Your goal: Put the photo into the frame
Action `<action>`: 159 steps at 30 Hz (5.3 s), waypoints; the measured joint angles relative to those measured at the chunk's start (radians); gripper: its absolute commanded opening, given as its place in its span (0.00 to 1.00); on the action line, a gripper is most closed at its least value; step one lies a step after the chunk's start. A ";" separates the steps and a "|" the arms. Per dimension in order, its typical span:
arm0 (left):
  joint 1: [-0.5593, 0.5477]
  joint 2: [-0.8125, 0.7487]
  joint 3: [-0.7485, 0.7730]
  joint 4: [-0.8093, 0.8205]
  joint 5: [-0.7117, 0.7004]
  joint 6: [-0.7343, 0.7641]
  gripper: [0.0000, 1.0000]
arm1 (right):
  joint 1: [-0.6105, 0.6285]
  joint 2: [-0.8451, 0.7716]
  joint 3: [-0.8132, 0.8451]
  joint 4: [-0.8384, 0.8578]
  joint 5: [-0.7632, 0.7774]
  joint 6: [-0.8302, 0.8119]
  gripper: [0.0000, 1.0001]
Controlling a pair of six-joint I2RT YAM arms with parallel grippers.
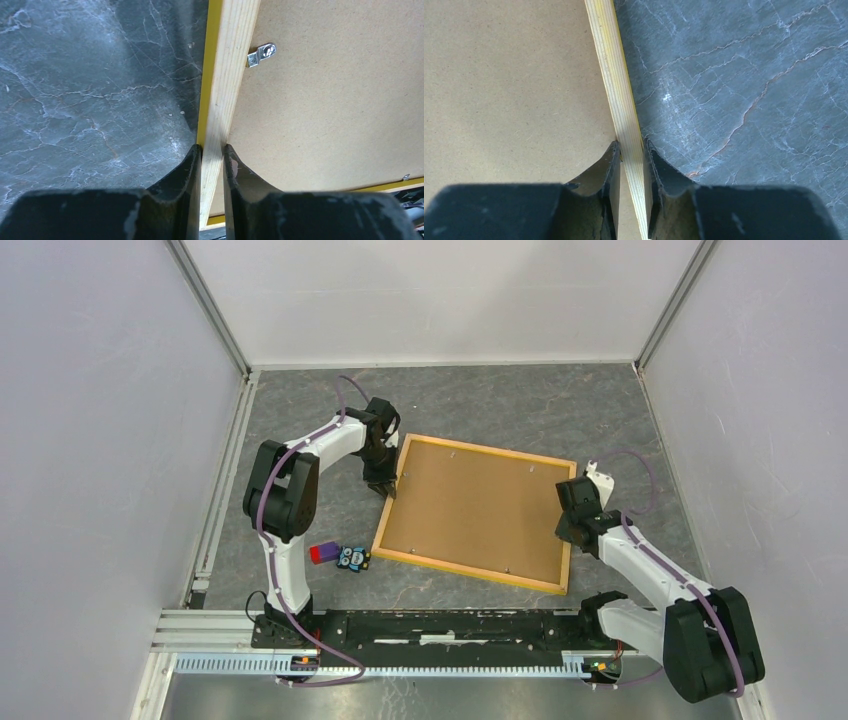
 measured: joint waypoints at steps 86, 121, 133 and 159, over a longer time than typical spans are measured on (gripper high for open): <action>-0.205 -0.051 -0.077 0.101 -0.174 -0.500 0.02 | -0.096 -0.290 0.011 0.060 -0.264 -0.367 0.88; -0.153 0.026 0.047 -0.099 -0.213 -0.113 0.02 | 0.142 -0.027 0.016 0.050 -0.340 -0.399 0.74; -0.152 0.026 0.047 -0.099 -0.210 -0.113 0.02 | 0.206 -0.027 0.016 0.007 -0.288 -0.366 0.65; -0.143 0.030 0.047 -0.099 -0.165 -0.113 0.02 | 0.243 0.013 0.016 0.060 -0.208 -0.291 0.50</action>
